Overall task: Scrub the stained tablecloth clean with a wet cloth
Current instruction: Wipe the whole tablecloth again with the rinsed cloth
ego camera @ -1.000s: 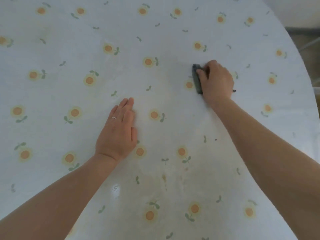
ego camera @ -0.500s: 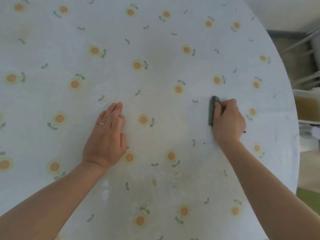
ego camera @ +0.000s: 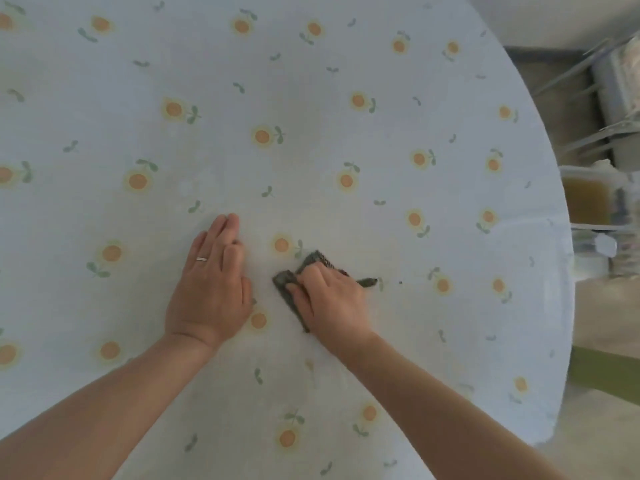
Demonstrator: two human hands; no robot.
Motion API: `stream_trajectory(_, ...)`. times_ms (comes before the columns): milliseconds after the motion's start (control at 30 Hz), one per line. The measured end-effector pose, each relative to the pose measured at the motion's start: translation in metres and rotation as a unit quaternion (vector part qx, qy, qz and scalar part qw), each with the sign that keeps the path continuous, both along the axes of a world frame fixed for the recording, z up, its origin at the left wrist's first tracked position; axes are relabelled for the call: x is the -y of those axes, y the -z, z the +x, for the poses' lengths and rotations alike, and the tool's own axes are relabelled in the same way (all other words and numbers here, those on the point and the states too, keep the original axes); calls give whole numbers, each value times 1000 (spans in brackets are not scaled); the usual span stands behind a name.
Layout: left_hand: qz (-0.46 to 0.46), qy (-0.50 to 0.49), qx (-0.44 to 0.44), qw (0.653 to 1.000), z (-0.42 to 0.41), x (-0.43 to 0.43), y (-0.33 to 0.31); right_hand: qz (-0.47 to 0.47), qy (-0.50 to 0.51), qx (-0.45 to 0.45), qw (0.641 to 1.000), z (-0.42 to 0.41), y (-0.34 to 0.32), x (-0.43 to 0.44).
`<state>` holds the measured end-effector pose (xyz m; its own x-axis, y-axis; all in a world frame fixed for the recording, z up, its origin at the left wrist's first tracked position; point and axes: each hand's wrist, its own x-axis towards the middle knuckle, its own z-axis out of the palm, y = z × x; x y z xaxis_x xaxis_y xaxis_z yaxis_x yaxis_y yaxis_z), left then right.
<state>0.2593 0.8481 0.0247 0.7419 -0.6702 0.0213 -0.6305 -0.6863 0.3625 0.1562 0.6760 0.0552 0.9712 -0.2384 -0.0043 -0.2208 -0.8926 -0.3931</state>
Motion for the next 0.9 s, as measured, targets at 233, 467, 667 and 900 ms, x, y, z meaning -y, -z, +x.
stream_trajectory(233,-4,-1,-11,1000,0,3,-1,-69,328,-27,942,18,3,149)
stream_trajectory(467,-10,0,-6,1000,2,2,-3,-50,292,22,955,76,17,59)
stream_trajectory(667,-3,8,-28,1000,5,-1,-2,-6,64,12,998,-34,4,-78)
stream_trajectory(900,79,47,-38,995,-14,-23,-2,-91,275,-59,955,-46,-6,79)
